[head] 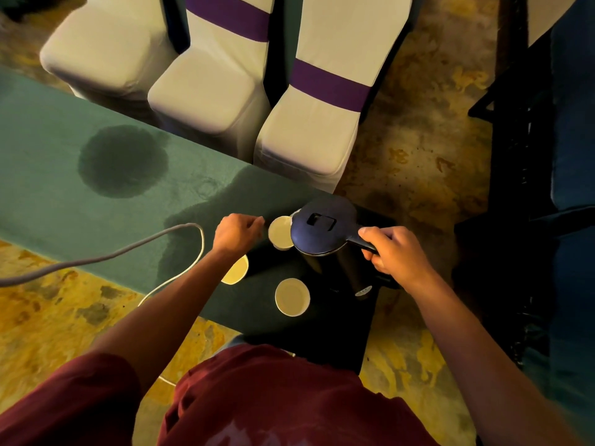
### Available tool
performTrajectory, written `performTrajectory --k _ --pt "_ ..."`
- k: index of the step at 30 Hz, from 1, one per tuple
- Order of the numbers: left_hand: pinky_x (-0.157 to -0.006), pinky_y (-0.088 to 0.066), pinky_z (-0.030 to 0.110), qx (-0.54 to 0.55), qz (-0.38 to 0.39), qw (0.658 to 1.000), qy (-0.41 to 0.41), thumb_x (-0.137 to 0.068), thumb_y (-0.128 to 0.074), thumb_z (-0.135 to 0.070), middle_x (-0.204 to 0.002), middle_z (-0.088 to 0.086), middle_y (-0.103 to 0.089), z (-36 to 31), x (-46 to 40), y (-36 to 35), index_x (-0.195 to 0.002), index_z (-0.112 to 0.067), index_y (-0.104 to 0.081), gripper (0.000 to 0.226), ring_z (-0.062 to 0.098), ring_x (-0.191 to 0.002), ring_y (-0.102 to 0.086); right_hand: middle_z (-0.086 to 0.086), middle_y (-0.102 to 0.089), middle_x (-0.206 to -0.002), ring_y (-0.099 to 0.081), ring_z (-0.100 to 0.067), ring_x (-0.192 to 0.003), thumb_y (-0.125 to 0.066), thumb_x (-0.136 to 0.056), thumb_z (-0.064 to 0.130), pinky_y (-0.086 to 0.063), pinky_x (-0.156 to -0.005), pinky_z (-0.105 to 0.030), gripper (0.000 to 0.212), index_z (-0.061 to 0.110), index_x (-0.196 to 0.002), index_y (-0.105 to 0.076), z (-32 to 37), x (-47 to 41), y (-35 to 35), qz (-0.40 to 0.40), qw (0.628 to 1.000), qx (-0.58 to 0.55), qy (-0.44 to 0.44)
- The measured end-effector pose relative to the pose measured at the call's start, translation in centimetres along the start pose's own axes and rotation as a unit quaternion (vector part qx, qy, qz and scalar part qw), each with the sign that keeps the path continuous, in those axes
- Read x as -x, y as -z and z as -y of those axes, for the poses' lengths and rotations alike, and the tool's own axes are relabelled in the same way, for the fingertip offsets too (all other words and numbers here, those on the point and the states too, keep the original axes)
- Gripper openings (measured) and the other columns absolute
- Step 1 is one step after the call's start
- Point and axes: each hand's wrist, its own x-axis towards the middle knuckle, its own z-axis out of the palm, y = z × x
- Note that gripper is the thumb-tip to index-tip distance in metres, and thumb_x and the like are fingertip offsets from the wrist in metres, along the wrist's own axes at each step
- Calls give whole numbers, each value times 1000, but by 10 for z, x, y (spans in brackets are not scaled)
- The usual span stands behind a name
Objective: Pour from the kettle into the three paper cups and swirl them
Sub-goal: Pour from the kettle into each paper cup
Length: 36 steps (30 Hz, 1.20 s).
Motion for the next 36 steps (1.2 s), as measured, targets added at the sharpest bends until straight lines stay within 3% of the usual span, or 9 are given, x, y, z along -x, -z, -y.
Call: performTrajectory --k 3,6,9,11,15,21,24,30,36 --pt "-55 -46 29 -4 -22 1000 1 -99 -52 -38 -66 0 -68 3 6 6 -82 -15 -76 37 17 -58 -60 9 -38 -36 -33 -5 -31 -55 -99 28 -25 -40 -21 46 2 -61 -59 -1 7 4 -4 999 -33 21" --pt "-78 -56 43 -16 -44 999 -12 -96 -51 -37 -84 7 -73 5 12 12 -89 -20 -75 30 20 -76 -64 9 -42 -40 -35 -4 -33 -57 -98 27 -26 -42 -22 46 8 -57 -60 -9 17 6 -17 997 -61 50" --pt "-91 -54 40 -31 -68 997 -20 -98 -54 -31 -117 8 -73 3 22 17 -116 -17 -74 30 26 -103 -68 9 -47 -42 -41 -3 -34 -57 -94 32 -29 -42 -20 43 10 -57 -61 -13 31 10 -22 993 -90 70" --pt "-95 -51 38 -35 -80 996 -24 -96 -55 -28 -125 8 -70 5 28 20 -121 -17 -72 32 27 -112 -65 9 -46 -40 -41 -3 -33 -55 -86 38 -29 -39 -16 41 7 -60 -60 -10 44 14 -17 990 -111 84" --pt "-98 -49 39 -67 -83 994 -21 -94 -56 -26 -126 11 -67 16 41 23 -120 -16 -72 32 31 -114 -62 9 -45 -38 -40 -4 -32 -53 -83 38 -29 -37 -14 39 6 -61 -58 -2 68 22 4 984 -143 105" --pt "-100 -46 44 -90 -60 994 6 -95 -58 -34 -131 13 -63 39 63 34 -126 -19 -68 37 34 -120 -57 5 -41 -41 -33 -10 -34 -55 -92 37 -26 -41 -24 45 17 -52 -60 -1 95 25 6 980 -157 122" --pt "-99 -45 42 -89 -54 994 -16 -97 -57 -30 -131 15 -63 47 65 38 -127 -14 -67 36 36 -119 -57 6 -38 -39 -32 -11 -34 -52 -99 30 -23 -44 -27 50 17 -51 -60 -11 111 16 -25 979 -161 124" --pt "-95 -48 39 -103 42 991 -77 -101 -49 -35 -130 11 -66 66 56 46 -130 -20 -65 37 31 -116 -61 -1 -31 -41 -26 -16 -39 -55 -79 52 -15 -48 -40 47 10 -57 -57 -30 151 -25 -131 971 -182 82" --pt "-85 -50 39 -138 85 978 -134 -101 -46 -36 -119 15 -70 79 54 52 -131 -23 -62 37 36 -107 -65 -17 -44 -53 -38 -25 -45 -54 -89 38 -28 -51 -34 48 -2 -63 -58 -43 192 -76 -237 950 -198 47"
